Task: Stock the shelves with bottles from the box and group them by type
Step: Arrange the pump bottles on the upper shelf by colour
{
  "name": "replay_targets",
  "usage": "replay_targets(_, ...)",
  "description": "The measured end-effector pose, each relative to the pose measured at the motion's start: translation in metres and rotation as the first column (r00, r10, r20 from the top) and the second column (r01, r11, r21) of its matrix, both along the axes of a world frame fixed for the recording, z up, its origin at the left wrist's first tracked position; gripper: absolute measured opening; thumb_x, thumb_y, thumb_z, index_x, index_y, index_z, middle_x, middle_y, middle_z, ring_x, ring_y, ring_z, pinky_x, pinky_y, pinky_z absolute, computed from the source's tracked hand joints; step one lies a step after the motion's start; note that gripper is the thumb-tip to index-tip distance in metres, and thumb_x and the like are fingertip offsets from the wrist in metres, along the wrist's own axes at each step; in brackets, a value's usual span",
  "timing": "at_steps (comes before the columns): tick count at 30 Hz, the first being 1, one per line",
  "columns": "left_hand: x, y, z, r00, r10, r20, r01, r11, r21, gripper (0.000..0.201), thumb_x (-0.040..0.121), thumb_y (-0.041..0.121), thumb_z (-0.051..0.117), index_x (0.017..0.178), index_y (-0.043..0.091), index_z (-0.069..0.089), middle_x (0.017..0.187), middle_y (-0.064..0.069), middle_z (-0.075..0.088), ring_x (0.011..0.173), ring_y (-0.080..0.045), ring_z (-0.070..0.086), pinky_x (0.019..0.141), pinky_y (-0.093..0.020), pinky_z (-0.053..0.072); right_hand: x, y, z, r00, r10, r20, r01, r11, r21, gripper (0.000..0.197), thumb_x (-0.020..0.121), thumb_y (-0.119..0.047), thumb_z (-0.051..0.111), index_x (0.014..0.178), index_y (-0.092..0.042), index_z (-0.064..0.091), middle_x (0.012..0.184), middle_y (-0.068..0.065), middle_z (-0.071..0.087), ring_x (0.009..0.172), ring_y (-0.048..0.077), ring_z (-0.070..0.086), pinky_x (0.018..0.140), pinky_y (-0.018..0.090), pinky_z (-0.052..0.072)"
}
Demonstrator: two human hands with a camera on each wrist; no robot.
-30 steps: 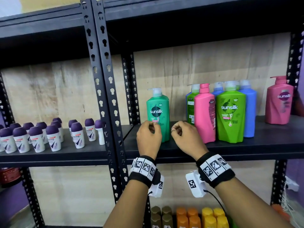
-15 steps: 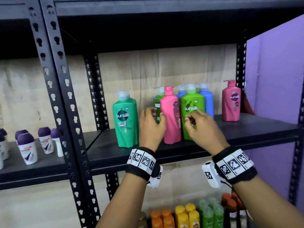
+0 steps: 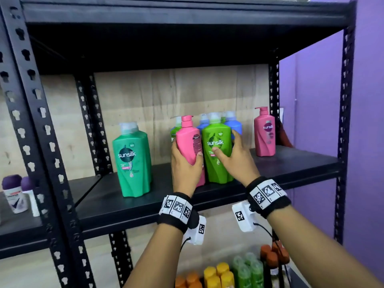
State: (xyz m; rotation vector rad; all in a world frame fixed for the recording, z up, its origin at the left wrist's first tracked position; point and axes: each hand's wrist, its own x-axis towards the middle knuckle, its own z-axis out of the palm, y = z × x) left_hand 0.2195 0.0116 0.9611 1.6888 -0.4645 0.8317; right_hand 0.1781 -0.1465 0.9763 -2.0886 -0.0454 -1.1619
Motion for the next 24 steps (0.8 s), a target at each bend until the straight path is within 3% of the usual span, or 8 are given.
replay_targets(5, 0.003, 0.000, -0.002, 0.998, 0.053, -0.031, -0.055, 0.997, -0.050, 0.096, 0.076, 0.039, 0.085, 0.151, 0.011, 0.033, 0.138, -0.013, 0.045, 0.131, -0.030, 0.045, 0.109, -0.038, 0.038, 0.012, -0.001, -0.003, 1.000, -0.006, 0.014, 0.005, 0.998, 0.064, 0.101, 0.079, -0.043, 0.082, 0.155, -0.010, 0.025, 0.145, 0.015, 0.038, 0.137, 0.031, 0.040, 0.115, 0.042, 0.035)
replay_targets(10, -0.004, -0.010, -0.003, 0.990, 0.137, -0.017, -0.138, 0.988, -0.067, 0.082, 0.072, 0.040, 0.086, 0.139, 0.010, 0.049, 0.116, -0.010, 0.040, 0.112, -0.032, 0.047, 0.103, -0.035, 0.039, 0.014, -0.004, -0.011, 0.990, -0.032, 0.137, 0.018, 0.995, 0.102, 0.080, 0.076, -0.040, 0.084, 0.136, -0.004, 0.046, 0.121, 0.009, 0.038, 0.123, 0.034, 0.046, 0.109, 0.042, 0.039)
replay_targets(14, -0.015, -0.027, -0.003, 0.992, 0.122, 0.027, -0.117, 0.982, -0.148, 0.080, 0.075, 0.032, 0.086, 0.141, 0.009, 0.047, 0.120, -0.010, 0.045, 0.102, -0.018, 0.049, 0.092, -0.025, 0.040, 0.010, -0.019, -0.020, 0.944, 0.015, 0.329, -0.072, 0.984, 0.162, 0.069, 0.077, -0.026, 0.086, 0.128, 0.001, 0.049, 0.119, 0.010, 0.040, 0.115, 0.020, 0.045, 0.103, 0.010, 0.031)
replay_targets(15, -0.018, -0.034, -0.003, 0.992, 0.116, 0.040, -0.108, 0.979, -0.171, 0.079, 0.076, 0.031, 0.086, 0.142, 0.010, 0.046, 0.120, -0.009, 0.049, 0.102, -0.018, 0.052, 0.090, -0.026, 0.041, 0.008, -0.026, -0.021, 0.935, 0.023, 0.353, -0.093, 0.979, 0.183, 0.069, 0.077, -0.025, 0.086, 0.129, 0.000, 0.048, 0.120, 0.010, 0.044, 0.113, 0.019, 0.046, 0.099, 0.008, 0.032)
replay_targets(17, -0.023, -0.049, 0.001, 0.993, 0.102, 0.061, -0.088, 0.975, -0.205, 0.074, 0.077, 0.031, 0.085, 0.139, 0.015, 0.048, 0.117, -0.005, 0.058, 0.101, -0.019, 0.059, 0.087, -0.030, 0.047, 0.004, -0.042, -0.018, 0.930, 0.063, 0.363, -0.159, 0.957, 0.242, 0.071, 0.079, -0.029, 0.084, 0.134, -0.007, 0.044, 0.122, 0.010, 0.055, 0.111, 0.022, 0.055, 0.097, 0.025, 0.044)
replay_targets(19, -0.029, -0.069, 0.003, 0.991, 0.098, 0.088, -0.076, 0.971, -0.227, 0.067, 0.077, 0.030, 0.085, 0.133, 0.023, 0.050, 0.109, 0.003, 0.063, 0.091, -0.011, 0.061, 0.080, -0.020, 0.049, 0.000, -0.065, -0.014, 0.931, 0.114, 0.348, -0.219, 0.935, 0.278, 0.071, 0.081, -0.037, 0.080, 0.136, -0.013, 0.042, 0.120, 0.007, 0.063, 0.105, 0.027, 0.065, 0.091, 0.041, 0.052)
replay_targets(21, -0.035, -0.092, 0.006, 0.990, 0.091, 0.104, -0.064, 0.971, -0.232, 0.063, 0.077, 0.027, 0.085, 0.128, 0.031, 0.049, 0.104, 0.010, 0.063, 0.087, 0.005, 0.060, 0.071, -0.005, 0.043, -0.002, -0.090, -0.011, 0.928, 0.142, 0.343, -0.246, 0.927, 0.283, 0.070, 0.083, -0.041, 0.078, 0.136, -0.015, 0.041, 0.119, 0.008, 0.065, 0.104, 0.030, 0.068, 0.090, 0.044, 0.054)
replay_targets(24, -0.043, -0.131, 0.008, 0.995, 0.056, 0.086, -0.034, 0.971, -0.235, 0.062, 0.078, 0.026, 0.085, 0.129, 0.025, 0.050, 0.111, 0.005, 0.065, 0.093, -0.004, 0.063, 0.079, -0.015, 0.048, -0.005, -0.129, -0.007, 0.933, 0.141, 0.331, -0.235, 0.935, 0.264, 0.072, 0.086, -0.039, 0.076, 0.141, -0.013, 0.037, 0.126, 0.010, 0.063, 0.109, 0.029, 0.066, 0.094, 0.047, 0.052)
